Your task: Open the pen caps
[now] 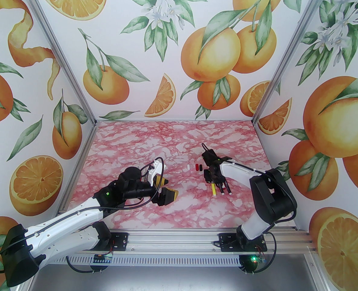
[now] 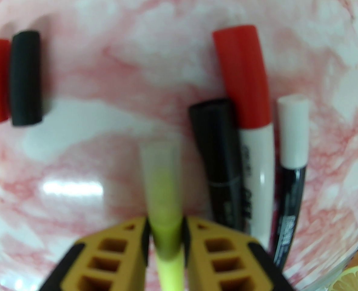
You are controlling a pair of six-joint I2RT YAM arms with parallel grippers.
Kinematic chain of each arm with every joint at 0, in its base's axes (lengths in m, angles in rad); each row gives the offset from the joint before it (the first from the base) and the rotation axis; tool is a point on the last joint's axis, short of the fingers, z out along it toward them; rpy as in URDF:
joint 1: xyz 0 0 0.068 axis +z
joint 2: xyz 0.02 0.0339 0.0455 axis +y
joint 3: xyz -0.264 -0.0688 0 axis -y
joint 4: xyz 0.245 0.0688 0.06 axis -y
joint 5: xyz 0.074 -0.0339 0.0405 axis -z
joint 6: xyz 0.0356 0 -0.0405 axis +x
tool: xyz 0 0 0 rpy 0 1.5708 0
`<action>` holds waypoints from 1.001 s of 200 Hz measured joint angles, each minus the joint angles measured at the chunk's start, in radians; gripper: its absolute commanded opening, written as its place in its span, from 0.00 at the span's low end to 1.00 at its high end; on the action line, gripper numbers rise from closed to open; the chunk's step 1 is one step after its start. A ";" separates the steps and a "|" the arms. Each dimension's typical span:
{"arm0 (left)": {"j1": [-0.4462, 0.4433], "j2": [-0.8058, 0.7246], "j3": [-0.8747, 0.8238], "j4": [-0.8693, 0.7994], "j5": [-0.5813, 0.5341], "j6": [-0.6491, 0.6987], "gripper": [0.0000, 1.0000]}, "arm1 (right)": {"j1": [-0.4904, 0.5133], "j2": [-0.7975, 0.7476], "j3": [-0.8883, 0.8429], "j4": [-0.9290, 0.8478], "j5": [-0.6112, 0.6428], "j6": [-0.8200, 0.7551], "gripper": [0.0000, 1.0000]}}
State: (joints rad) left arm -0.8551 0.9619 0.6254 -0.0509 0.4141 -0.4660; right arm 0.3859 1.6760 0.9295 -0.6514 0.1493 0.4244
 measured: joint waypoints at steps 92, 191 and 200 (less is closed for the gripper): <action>-0.003 0.006 0.000 0.021 -0.021 -0.055 1.00 | 0.020 -0.011 0.009 -0.001 -0.014 0.002 0.18; -0.003 0.137 -0.040 0.226 -0.012 -0.218 0.87 | 0.071 -0.464 -0.073 0.120 -0.300 0.157 0.17; -0.003 0.155 -0.040 0.252 -0.006 -0.236 0.86 | 0.082 -0.500 -0.079 0.146 -0.327 0.183 0.17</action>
State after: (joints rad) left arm -0.8581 1.1168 0.5850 0.2008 0.4076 -0.7021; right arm 0.4683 1.1759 0.8505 -0.5053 -0.1772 0.6079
